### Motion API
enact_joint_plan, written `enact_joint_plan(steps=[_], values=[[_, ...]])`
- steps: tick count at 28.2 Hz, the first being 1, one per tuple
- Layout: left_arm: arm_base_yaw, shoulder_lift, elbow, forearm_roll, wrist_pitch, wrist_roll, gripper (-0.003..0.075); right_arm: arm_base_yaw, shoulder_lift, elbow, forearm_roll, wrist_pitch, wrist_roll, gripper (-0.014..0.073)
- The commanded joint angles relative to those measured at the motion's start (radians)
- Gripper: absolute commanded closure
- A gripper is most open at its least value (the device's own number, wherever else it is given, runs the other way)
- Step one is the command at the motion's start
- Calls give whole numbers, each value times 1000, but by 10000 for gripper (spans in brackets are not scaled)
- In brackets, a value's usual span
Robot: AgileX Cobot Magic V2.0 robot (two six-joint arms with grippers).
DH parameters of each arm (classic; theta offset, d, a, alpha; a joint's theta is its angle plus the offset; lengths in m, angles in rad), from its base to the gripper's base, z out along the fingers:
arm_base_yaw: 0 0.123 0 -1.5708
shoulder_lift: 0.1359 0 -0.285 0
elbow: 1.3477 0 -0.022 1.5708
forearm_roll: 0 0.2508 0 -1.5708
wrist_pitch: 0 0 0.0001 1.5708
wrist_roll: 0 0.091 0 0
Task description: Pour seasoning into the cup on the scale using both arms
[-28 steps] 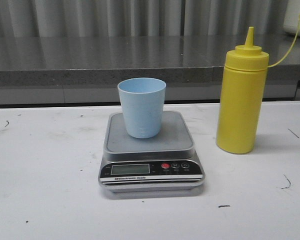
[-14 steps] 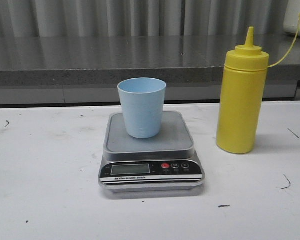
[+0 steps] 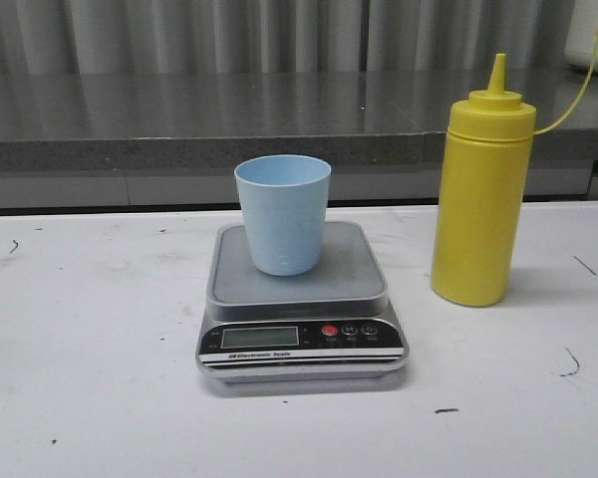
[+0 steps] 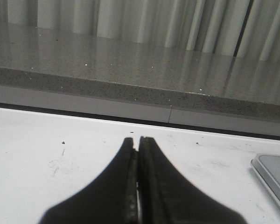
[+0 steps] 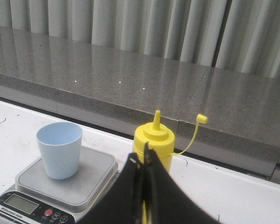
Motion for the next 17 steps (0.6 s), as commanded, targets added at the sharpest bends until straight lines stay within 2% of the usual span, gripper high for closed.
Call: enact_joint_plan(steps=[1,10,17], values=[[2,-16,25,-8,-81,-13,740,-7,7,-25,1,-76,-6,636],[2,-16,25,-8,-81,-13,740,-7,7,-20,1,-79,-6,636],[2,-16,25,-8,-81,-13,740,-9,-5,59,-46,-113,15,636]])
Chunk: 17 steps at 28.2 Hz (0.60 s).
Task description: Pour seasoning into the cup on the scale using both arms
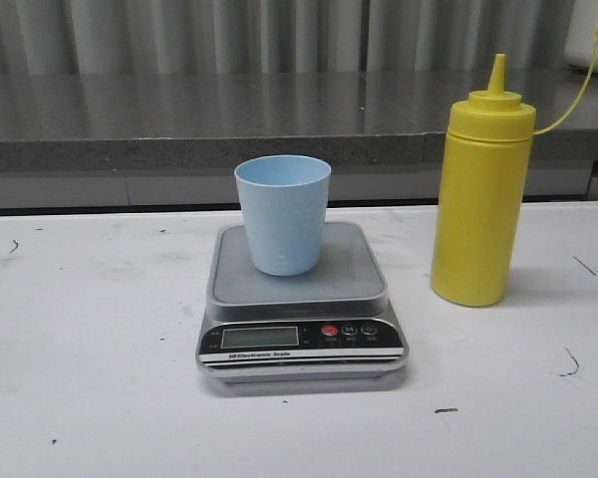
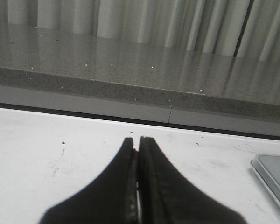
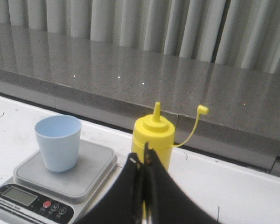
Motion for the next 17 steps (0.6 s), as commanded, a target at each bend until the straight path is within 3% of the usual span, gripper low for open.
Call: enact_joint_plan(steps=[1,8,11,17], values=[[2,-16,25,-8,-81,-12,740,-10,-12,18,-72,-86,35,636],[2,-16,25,-8,-81,-12,740,-57,-92,117,-343,-86,309,636],[2,-16,25,-8,-81,-12,740,-109,-131,151,-379,-84,379,636],[2,-16,25,-8,-81,-12,740,-212,-204,202,-379,-61,386,636]])
